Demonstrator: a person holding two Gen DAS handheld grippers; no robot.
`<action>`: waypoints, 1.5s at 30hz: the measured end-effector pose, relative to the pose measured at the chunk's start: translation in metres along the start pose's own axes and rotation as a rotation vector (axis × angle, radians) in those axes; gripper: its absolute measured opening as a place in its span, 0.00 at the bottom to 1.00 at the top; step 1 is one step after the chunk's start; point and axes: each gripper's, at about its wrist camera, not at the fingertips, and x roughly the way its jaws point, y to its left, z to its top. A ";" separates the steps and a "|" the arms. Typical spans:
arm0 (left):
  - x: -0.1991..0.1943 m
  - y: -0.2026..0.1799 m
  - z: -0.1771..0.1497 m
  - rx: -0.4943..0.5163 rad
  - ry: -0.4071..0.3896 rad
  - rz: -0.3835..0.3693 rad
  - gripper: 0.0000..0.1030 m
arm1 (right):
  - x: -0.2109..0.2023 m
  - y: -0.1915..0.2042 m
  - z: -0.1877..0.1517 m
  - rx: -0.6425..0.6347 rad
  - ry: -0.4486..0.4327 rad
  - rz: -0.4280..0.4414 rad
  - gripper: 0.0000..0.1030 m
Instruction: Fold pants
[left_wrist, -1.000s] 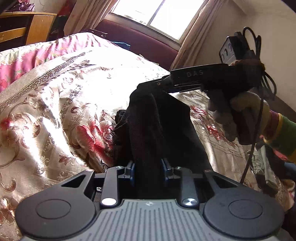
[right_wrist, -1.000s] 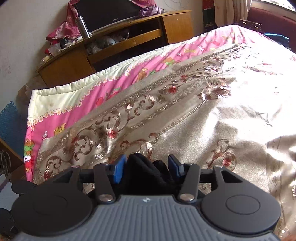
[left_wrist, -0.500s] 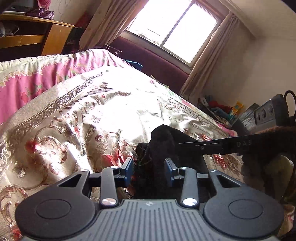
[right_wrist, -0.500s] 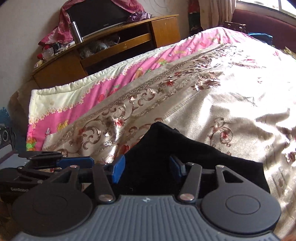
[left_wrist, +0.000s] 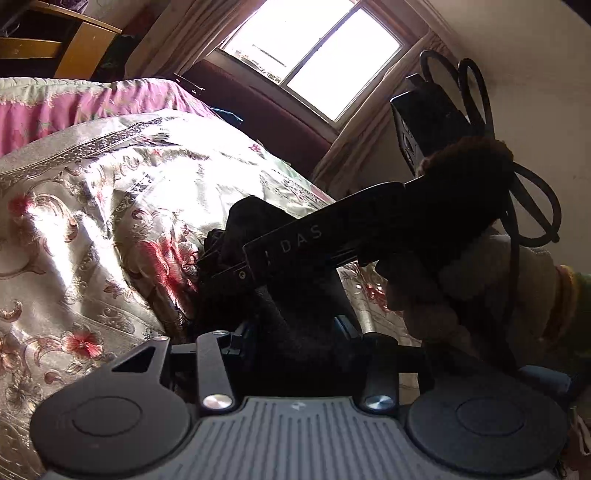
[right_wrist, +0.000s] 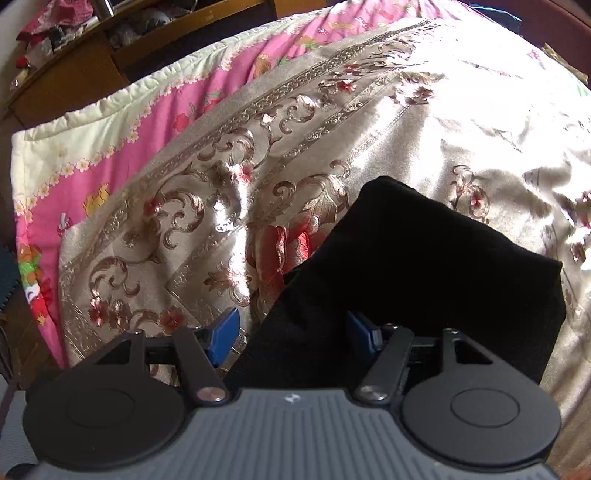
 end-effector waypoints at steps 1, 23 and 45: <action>0.000 0.000 0.000 0.001 -0.003 -0.015 0.53 | 0.000 -0.003 0.000 -0.006 0.028 -0.004 0.41; 0.083 0.034 0.054 0.133 0.063 0.092 0.62 | -0.122 -0.095 -0.040 0.378 -0.177 0.119 0.12; 0.046 0.030 0.041 -0.139 0.022 0.105 0.16 | -0.095 -0.097 -0.041 0.403 -0.242 0.226 0.12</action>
